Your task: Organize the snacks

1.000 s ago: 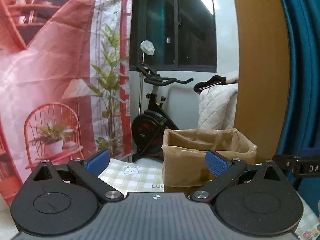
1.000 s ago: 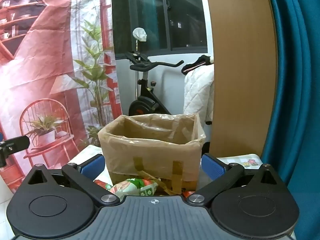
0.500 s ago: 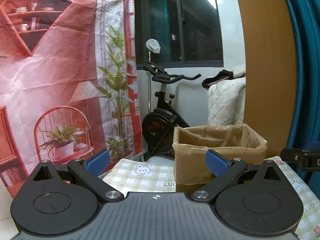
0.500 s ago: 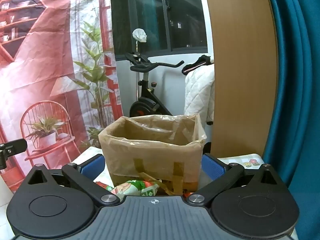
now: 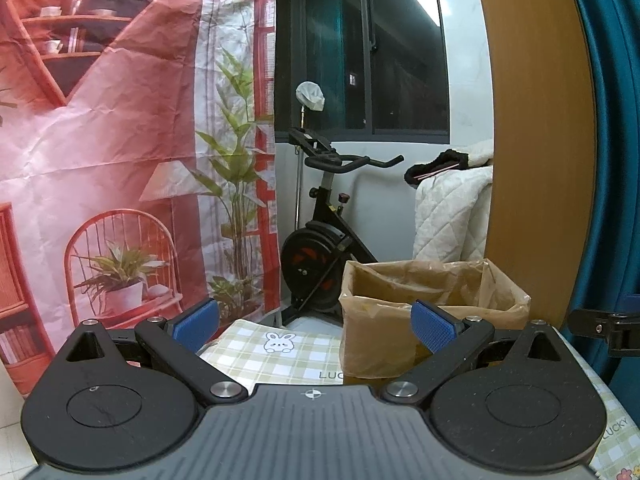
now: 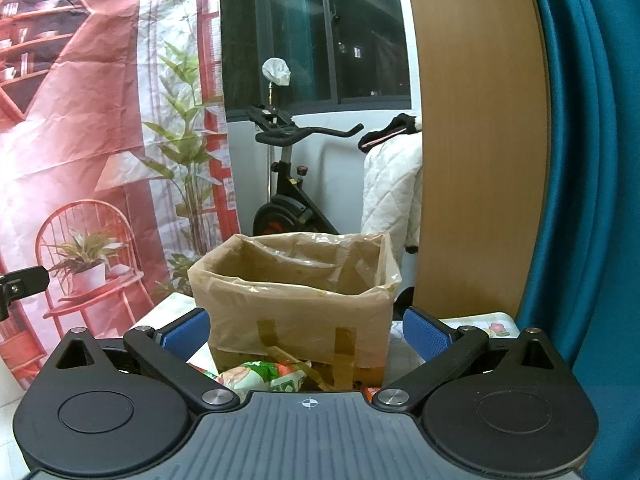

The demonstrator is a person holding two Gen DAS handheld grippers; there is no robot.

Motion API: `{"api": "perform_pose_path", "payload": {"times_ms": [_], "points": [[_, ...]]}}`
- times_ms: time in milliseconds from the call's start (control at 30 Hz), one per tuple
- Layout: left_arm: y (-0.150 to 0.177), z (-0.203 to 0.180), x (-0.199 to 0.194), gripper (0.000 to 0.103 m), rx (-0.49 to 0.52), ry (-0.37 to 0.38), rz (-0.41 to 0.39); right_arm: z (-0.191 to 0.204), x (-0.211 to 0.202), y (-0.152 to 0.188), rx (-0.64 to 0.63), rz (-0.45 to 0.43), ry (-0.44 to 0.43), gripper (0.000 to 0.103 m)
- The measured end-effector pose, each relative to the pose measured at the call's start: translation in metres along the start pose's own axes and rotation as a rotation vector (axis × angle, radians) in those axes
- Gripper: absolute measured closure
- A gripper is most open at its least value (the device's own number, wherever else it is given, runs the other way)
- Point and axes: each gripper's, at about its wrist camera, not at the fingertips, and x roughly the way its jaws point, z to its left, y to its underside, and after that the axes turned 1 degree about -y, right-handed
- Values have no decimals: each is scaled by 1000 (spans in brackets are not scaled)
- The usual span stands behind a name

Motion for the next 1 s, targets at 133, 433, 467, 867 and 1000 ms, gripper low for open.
{"api": "perform_pose_path", "payload": {"times_ms": [133,433,467,867,1000], "points": [[0,-2,0,0,18,-5,0,-2,-2,0,14,-12,0,1],[-2,5,-9,0,13,-17,-16,-3,-7,-2,10,-22,-9,1],[-2,4,-10,0,13,-18,-18,-4,-9,-2,9,-24,-10,1],[0,1,-10,0,6,-14,-18,-6,-10,-2,12,-23,-9,1],[0,1,-10,0,6,-13,-17,-5,-9,-1,12,-19,-8,1]]}}
